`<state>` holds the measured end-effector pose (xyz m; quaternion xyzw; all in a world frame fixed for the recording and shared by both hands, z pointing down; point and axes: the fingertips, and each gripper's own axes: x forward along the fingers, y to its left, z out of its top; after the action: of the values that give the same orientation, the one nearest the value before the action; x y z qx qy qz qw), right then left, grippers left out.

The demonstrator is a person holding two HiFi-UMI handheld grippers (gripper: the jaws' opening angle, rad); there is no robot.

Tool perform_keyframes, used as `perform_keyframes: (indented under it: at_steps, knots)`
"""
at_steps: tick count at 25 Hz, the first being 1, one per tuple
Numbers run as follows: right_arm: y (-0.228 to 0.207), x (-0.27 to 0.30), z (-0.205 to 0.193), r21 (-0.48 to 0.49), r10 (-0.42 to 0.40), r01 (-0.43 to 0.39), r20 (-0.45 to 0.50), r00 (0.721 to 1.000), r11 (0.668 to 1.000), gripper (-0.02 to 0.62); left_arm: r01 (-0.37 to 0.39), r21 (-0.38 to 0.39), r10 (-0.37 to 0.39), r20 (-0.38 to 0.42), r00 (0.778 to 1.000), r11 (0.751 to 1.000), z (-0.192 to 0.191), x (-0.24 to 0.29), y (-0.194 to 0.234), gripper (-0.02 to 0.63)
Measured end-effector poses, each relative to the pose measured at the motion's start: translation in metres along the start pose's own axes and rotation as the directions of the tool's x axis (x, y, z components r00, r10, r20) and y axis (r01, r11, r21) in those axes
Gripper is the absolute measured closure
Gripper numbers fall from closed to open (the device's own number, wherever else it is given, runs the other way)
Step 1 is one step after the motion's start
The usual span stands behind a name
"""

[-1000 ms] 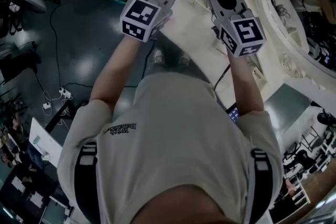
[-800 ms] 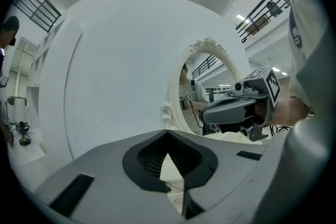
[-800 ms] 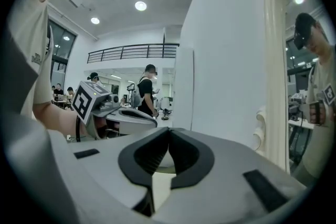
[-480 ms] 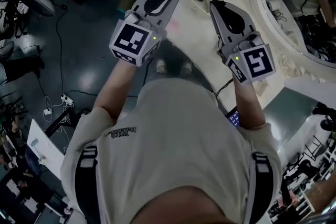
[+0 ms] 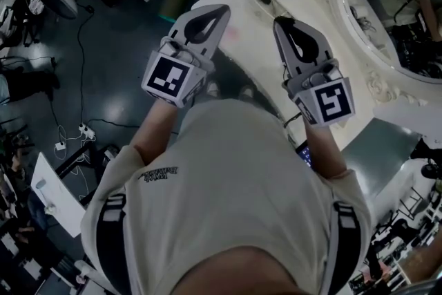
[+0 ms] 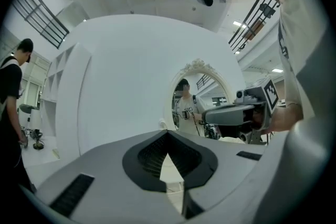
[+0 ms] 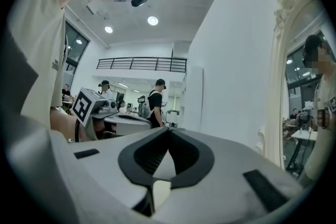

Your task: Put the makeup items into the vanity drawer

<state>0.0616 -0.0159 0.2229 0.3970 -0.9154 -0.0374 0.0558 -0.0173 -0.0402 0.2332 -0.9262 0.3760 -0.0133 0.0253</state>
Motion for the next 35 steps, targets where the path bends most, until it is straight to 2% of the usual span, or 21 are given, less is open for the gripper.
perform_keyframes:
  at_steps: [2, 7, 20, 35]
  knots:
    - [0.004, -0.001, -0.001, 0.007, 0.008, -0.008, -0.001, 1.000, 1.000, 0.591, -0.021, -0.004, 0.021, 0.016, 1.000, 1.000, 0.004, -0.007, 0.001, 0.594]
    - [0.006, 0.000, -0.001, 0.017, 0.012, -0.012, 0.004, 1.000, 1.000, 0.591, -0.019, 0.021, 0.019, 0.009, 1.000, 1.000, 0.003, -0.010, -0.003, 0.594]
    - [0.002, 0.001, -0.006, 0.038, 0.010, -0.010, -0.006, 1.000, 0.999, 0.591, -0.055, -0.015, 0.055, -0.002, 0.999, 0.998, -0.002, -0.020, 0.004, 0.592]
    - [0.011, 0.011, -0.020, 0.056, 0.058, -0.056, -0.047, 0.997, 0.997, 0.591, -0.079, -0.042, 0.077, -0.031, 0.997, 0.996, -0.012, -0.027, 0.011, 0.592]
